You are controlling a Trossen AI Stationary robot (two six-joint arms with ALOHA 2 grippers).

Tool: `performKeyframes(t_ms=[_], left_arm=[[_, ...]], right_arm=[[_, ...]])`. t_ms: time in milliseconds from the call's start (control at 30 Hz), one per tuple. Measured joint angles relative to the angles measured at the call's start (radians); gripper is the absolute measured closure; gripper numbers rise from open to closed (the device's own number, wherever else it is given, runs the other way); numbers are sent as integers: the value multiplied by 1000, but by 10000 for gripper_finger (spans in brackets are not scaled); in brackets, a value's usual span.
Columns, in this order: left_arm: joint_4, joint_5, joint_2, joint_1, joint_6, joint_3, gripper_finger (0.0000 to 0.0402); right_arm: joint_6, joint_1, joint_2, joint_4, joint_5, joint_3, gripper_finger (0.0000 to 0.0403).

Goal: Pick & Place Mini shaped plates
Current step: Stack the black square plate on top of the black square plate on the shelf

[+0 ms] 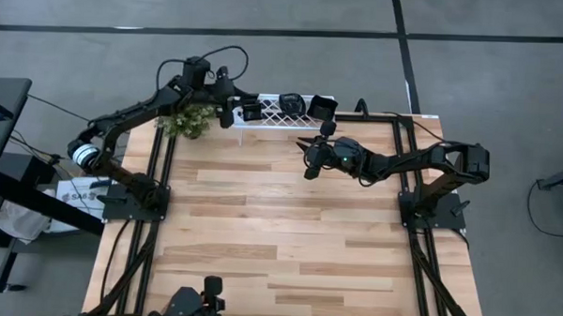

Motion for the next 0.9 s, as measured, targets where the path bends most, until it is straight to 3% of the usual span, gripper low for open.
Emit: performKeyframes(t_ms=[333, 633, 900], left_arm=[[5, -67, 33, -4, -15, -1, 310], [46, -71, 27, -8, -14, -1, 309], [31, -59, 24, -8, -103, -1, 300]], right_arm=[[10, -1, 0, -8, 0, 0, 338], [15, -14, 0, -11, 0, 0, 338], [17, -14, 0, -12, 0, 0, 338]])
